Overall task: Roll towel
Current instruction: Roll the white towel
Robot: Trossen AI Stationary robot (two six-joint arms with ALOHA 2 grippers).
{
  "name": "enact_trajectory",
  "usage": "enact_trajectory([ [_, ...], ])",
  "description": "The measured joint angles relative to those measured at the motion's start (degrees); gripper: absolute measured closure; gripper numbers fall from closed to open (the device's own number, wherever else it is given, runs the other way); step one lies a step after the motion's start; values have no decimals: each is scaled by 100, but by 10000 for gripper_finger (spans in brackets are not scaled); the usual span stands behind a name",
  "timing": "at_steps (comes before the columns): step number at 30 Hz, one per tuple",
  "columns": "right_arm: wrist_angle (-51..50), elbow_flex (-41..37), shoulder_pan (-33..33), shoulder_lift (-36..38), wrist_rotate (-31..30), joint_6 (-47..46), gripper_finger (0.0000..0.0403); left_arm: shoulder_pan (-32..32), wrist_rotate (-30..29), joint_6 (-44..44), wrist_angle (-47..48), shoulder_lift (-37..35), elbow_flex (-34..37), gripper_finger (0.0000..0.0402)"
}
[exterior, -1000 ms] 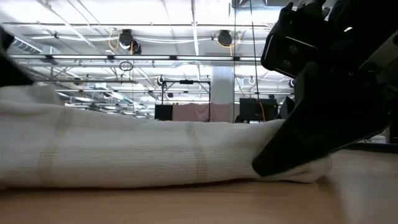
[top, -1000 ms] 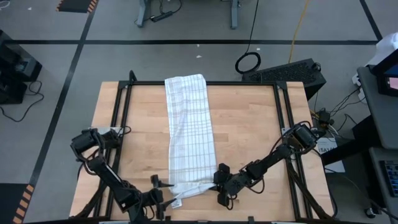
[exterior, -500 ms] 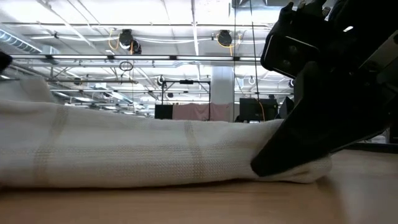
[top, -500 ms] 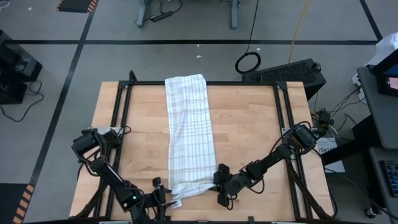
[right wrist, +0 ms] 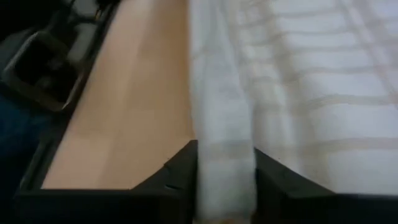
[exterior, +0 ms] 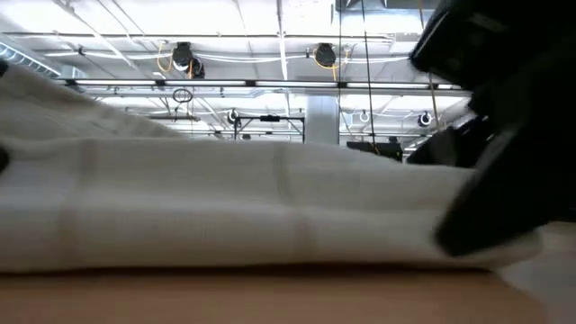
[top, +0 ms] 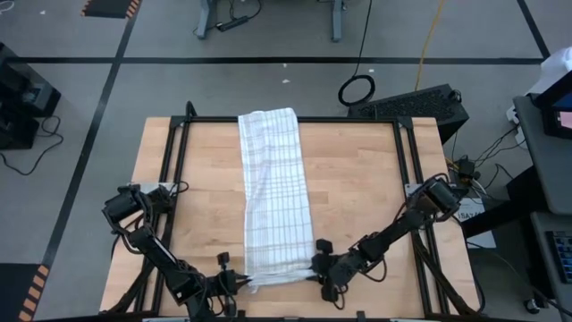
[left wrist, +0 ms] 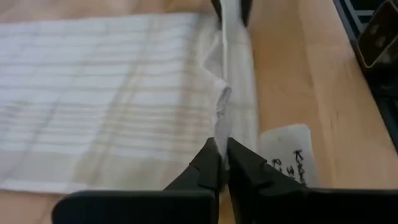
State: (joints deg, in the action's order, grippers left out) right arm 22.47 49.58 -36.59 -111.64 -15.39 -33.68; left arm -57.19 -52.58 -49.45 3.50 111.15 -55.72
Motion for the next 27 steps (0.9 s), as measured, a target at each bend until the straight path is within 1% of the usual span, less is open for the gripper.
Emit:
enact_trajectory([
  [3, -76, -2, -135, 284, -30, 468, 274, -11, -26, 320, -139, -22, 0, 385],
  [5, -28, 4, -227, 446, -259, 752, 256, -11, -78, 579, -278, -22, 0, 386],
  [8, -2, 8, -312, 569, -942, 828, 239, 31, -305, 785, -294, -22, 0, 386],
  [10, 211, 7, -295, 600, -1438, 633, 232, 61, -470, 843, -292, -22, 0, 386],
  [12, 381, 13, -244, 608, -1660, 477, 230, 106, -494, 921, -305, -24, 0, 386],
  [15, 363, 13, -171, 540, -1509, 405, 233, 125, -244, 948, -313, -24, 0, 381],
  [19, 434, 15, -135, 432, -1001, 423, 246, 118, -146, 783, -328, -24, 0, 356],
  [21, 417, 15, -137, 359, -653, 410, 252, 82, -99, 668, -354, -24, 0, 338],
  [23, 394, 15, -135, 300, -432, 340, 257, 7, -14, 637, -386, -24, 0, 316],
  [27, 376, 20, -186, 246, -374, 204, 263, -177, 17, 342, -602, -28, 0, 266],
])
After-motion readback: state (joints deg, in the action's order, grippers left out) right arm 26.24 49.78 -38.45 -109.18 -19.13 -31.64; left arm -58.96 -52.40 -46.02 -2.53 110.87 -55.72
